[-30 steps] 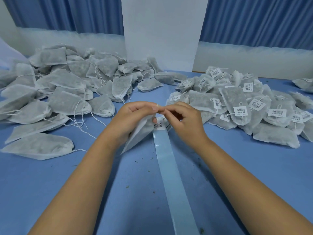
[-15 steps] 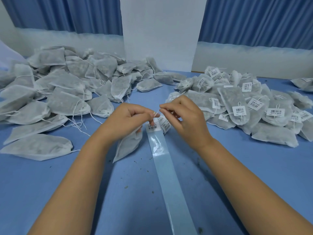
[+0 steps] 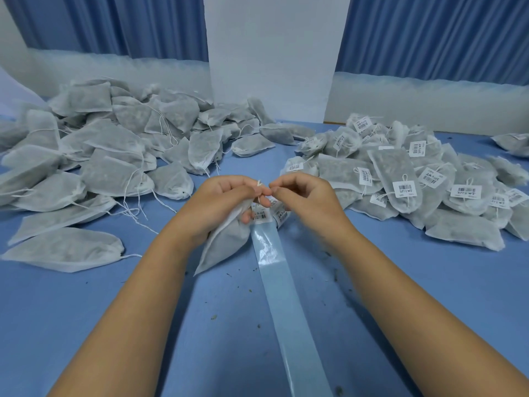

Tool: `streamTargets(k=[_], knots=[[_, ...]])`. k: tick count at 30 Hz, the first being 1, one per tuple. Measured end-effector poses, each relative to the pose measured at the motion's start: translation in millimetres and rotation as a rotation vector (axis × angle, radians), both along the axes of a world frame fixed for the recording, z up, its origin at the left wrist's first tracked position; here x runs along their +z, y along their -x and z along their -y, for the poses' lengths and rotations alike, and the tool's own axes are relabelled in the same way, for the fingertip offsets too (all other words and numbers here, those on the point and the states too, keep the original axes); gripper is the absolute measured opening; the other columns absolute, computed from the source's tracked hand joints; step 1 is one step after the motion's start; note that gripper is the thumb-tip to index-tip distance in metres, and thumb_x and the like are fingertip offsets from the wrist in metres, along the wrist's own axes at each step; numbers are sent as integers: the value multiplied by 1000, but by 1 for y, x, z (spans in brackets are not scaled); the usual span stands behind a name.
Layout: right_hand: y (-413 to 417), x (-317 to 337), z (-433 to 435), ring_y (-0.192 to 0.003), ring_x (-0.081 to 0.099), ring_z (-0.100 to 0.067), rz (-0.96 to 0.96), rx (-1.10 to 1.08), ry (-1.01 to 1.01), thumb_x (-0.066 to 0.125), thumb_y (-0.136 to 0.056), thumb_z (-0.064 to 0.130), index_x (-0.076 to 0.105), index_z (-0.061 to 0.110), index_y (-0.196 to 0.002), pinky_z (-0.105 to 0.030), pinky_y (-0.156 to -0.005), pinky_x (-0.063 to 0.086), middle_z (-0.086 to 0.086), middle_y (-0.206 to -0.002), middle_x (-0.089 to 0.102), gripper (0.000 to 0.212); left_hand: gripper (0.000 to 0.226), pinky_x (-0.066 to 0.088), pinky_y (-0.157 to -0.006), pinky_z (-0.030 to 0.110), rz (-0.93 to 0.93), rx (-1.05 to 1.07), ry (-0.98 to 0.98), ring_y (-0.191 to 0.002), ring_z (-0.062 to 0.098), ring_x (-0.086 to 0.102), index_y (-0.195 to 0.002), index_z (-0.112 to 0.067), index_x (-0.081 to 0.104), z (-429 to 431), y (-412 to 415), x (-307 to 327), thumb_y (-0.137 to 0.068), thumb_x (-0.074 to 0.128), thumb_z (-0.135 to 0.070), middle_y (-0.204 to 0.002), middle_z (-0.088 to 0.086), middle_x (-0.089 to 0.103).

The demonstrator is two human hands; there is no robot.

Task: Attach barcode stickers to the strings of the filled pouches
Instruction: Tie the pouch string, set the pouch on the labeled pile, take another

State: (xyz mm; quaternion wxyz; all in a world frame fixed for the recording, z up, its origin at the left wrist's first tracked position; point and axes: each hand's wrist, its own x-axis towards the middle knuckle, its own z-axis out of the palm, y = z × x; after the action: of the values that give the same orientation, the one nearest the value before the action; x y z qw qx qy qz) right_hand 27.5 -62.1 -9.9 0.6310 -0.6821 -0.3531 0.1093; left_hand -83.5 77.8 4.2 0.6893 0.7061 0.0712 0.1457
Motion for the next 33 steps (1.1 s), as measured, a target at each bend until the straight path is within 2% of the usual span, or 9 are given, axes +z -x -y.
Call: streamTargets(k=[4, 8, 12, 16, 18, 21, 24, 29, 33], knots=[[1, -2, 2, -97, 69, -12, -43, 116, 30, 70, -84, 19, 78, 25, -84, -29, -94, 51, 2, -91, 76, 10, 27, 51, -62, 23, -5, 5, -22, -49, 12, 53, -80, -20, 78, -3, 0, -1, -95, 57, -12, -86, 8, 75], [1, -1, 3, -92, 68, 1, -102, 191, 13, 68, -85, 19, 79, 30, -82, -11, -79, 48, 9, -90, 76, 15, 25, 52, -59, 22, -8, 18, -5, -49, 15, 54, -78, -18, 76, -3, -1, -1, -95, 58, -12, -84, 9, 75], [0, -1, 3, -87, 64, -12, -70, 160, 47, 69, -86, 17, 76, 22, -80, -28, -87, 49, 1, -87, 74, 10, 24, 51, -59, 20, -22, 22, -33, -50, 15, 55, -76, -18, 73, -2, -1, -1, -94, 58, -12, -83, 10, 74], [3, 1, -2, -72, 50, -6, -22, 81, 92, 61, -92, 13, 68, 23, -75, -20, -71, 42, 0, -78, 59, 21, 13, 53, -68, 21, -24, 108, -128, -66, 13, 62, -80, -18, 76, -1, -2, -1, -83, 65, -23, -90, 1, 75], [4, 2, -2, -74, 49, -10, -29, 77, 98, 59, -93, 12, 66, 21, -75, -25, -73, 41, -3, -79, 56, 21, 9, 52, -76, 22, -21, 177, -158, -78, 6, 66, -76, -24, 78, 0, -4, -2, -80, 71, -24, -94, -9, 74], [5, 2, -2, -76, 49, -16, -67, 72, 97, 60, -91, 11, 66, 20, -75, -32, -75, 41, -6, -81, 56, 20, 24, 44, -80, 15, -18, 255, -272, -87, -9, 63, -68, -32, 78, -3, -6, -3, -85, 71, -17, -91, -26, 68], [6, 1, -1, -77, 57, -13, -83, 128, 49, 69, -87, 9, 66, 17, -81, -26, -74, 46, 0, -80, 63, 10, 20, 44, -78, 15, -13, 219, -301, -84, -6, 63, -72, -26, 77, -5, -5, -5, -87, 69, -16, -88, -18, 72], [7, 0, -1, -77, 59, -14, -25, 142, -36, 74, -83, 2, 63, 13, -98, -24, -74, 52, -1, -84, 66, 22, 24, 42, -65, 3, -22, 231, -350, -73, -10, 60, -68, -25, 74, -3, -5, -4, -88, 65, -14, -79, -21, 69], [9, -2, -1, -77, 60, -16, 147, 94, 61, 71, -87, 7, 71, 14, -104, -21, -73, 50, 2, -82, 66, 18, 25, 41, -75, 9, -34, 292, -493, -86, -1, 60, -65, -29, 75, -4, -4, -3, -85, 69, -17, -91, -9, 67]])
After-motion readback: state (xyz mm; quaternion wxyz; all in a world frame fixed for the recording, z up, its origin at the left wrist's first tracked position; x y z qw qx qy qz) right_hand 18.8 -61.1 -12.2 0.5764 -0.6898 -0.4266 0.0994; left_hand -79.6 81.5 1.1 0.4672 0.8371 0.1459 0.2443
